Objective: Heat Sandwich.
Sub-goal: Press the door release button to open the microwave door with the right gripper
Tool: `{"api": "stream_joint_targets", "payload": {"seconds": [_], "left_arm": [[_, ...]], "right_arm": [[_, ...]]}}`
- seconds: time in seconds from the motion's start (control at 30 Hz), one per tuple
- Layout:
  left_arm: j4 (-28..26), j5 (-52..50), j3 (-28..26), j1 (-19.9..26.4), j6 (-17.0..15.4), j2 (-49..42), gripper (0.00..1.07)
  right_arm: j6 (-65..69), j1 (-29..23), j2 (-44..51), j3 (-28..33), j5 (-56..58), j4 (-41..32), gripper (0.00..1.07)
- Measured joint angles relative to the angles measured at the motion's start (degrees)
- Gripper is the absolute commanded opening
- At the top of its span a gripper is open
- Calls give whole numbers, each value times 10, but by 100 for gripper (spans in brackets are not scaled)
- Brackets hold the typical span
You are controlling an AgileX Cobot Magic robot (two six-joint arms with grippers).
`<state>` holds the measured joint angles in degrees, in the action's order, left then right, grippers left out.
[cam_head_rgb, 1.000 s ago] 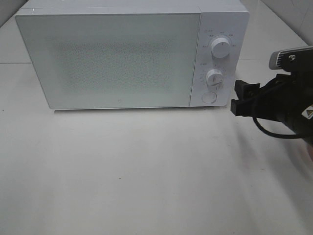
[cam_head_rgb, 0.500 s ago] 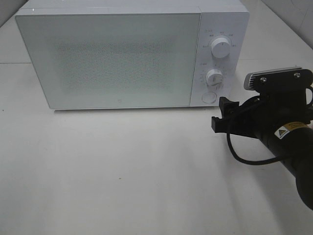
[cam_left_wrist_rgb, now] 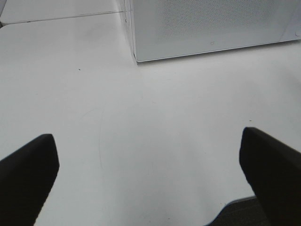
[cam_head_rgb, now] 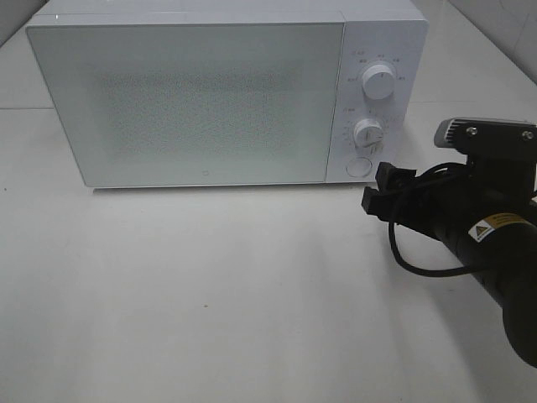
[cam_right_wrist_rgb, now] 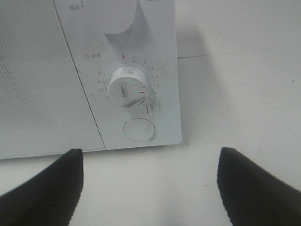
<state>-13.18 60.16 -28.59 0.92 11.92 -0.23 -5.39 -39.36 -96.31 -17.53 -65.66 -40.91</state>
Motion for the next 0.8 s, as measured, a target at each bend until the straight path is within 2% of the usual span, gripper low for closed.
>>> {"api": "stream_joint_targets", "payload": {"seconds": [0.07,0.23,0.37,0.4,0.53,0.6,0.67,0.7,0.73,0.8], "left_arm": [[0,0,0,0,0,0,100],[0,0,0,0,0,0,100],[0,0,0,0,0,0,100],[0,0,0,0,0,0,100],[0,0,0,0,0,0,100],[0,0,0,0,0,0,100],[0,0,0,0,0,0,100],[0,0,0,0,0,0,100],[0,0,0,0,0,0,100],[0,0,0,0,0,0,100]], "right_arm": [[83,0,0,0,0,0,74],[175,0,0,0,0,0,74],[375,0,0,0,0,0,74],[375,0,0,0,0,0,74],[540,0,0,0,2,0,73],[569,0,0,0,5,0,72],[614,0,0,0,13,0,69],[651,0,0,0,18,0,63],[651,0,0,0,18,0,63],[686,0,0,0,25,-1,52]]}}
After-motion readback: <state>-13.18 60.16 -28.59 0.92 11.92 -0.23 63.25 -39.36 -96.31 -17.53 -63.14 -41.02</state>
